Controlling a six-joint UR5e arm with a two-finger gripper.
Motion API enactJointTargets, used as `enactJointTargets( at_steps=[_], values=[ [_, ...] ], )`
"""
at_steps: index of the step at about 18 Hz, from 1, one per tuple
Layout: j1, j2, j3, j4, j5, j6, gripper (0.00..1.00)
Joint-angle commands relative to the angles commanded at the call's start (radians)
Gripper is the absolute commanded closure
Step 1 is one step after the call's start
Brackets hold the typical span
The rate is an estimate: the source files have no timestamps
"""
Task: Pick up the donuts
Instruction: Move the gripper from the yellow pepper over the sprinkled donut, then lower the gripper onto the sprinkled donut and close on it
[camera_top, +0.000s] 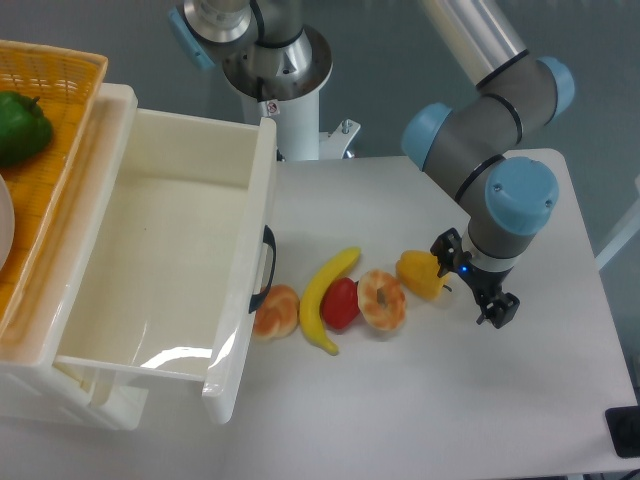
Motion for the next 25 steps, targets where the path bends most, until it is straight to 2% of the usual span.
enactJointTargets(
  at_steps=[3,6,9,11,19,25],
  values=[
    [-0.003,0.001,-0.006,0.0,-0.005,-0.029,0.0],
    [-0.049,0.018,-0.009,0.0,0.0,-0.275,0.0],
    [-0.064,0.067,-0.066,0.0,-0.017,-0.382,0.0],
    [-0.071,0.093,-0.115,0.003,-0.044,-0.408,0.0],
    [-0.091,0.1,-0.173,0.008,-0.098,-0.457,0.0],
    [-0.106,0.051,-0.198,0.012,-0.1,-0.488,0.0]
  ],
)
